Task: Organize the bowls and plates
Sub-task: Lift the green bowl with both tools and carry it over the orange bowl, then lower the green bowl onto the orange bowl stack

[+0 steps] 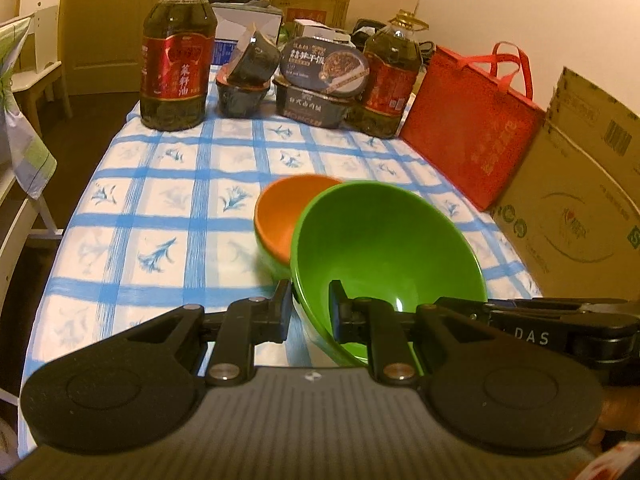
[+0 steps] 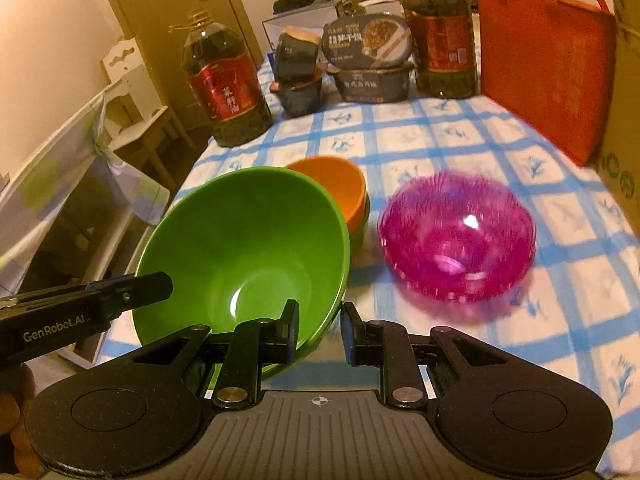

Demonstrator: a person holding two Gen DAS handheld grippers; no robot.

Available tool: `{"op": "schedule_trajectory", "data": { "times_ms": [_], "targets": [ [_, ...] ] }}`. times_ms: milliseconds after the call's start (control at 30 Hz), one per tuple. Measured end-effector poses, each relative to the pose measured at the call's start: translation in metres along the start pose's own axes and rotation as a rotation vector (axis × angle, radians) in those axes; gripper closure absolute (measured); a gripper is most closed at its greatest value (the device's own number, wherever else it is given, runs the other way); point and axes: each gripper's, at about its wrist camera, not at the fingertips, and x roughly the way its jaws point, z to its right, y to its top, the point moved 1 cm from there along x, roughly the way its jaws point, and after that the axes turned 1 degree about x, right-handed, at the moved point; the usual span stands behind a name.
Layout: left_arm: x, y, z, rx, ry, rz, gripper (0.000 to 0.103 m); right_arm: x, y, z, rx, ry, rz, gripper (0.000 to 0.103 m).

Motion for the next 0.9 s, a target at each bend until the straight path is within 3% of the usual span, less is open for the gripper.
{"op": "schedule_trajectory", "data": {
  "times_ms": [500,900],
  "targets": [
    [0.057,0.07,-0.008,-0.011,0.033,0.009,0.086,0.051,0.087,0.006,-0.053,-0.027,0.022,0.081],
    [0.115,0.064,-0.025,-0.017,0.048,-0.062,0.086,0.111,0.091,0.02,-0.098,-0.061,-0.057,0.081]
  ]
}}
